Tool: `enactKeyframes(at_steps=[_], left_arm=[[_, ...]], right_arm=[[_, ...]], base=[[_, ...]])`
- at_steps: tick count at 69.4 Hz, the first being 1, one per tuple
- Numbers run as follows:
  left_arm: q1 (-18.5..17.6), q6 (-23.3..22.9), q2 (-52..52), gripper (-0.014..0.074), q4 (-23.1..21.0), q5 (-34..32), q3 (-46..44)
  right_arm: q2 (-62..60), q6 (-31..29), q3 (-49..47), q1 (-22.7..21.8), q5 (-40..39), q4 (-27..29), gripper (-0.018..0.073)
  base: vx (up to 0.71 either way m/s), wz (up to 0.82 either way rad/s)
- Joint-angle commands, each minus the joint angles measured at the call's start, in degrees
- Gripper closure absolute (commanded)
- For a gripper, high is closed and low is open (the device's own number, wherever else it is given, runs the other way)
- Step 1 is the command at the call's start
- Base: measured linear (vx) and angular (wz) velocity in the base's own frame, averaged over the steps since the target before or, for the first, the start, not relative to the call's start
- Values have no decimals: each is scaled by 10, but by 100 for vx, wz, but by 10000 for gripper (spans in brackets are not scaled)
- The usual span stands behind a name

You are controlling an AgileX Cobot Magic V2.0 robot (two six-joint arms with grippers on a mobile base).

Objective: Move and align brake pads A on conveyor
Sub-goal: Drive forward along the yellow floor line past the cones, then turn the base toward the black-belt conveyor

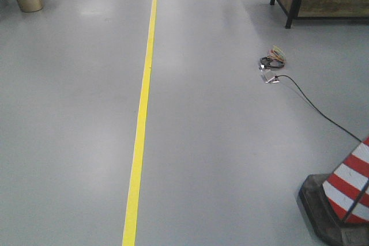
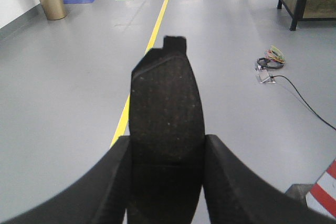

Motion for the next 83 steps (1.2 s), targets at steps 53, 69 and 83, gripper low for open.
enactKeyframes(at_steps=[53, 69, 83], left_arm=[[-2, -2, 3, 602, -5, -55, -16], [-2, -2, 3, 602, -5, -55, -16], [-2, -2, 3, 602, -5, -55, -16]], right_arm=[[5, -2, -19, -2, -55, -6, 566], [5, -2, -19, -2, -55, -6, 566], [5, -2, -19, -2, -55, -6, 566]], base=[[36, -56], [23, -95], [21, -87]])
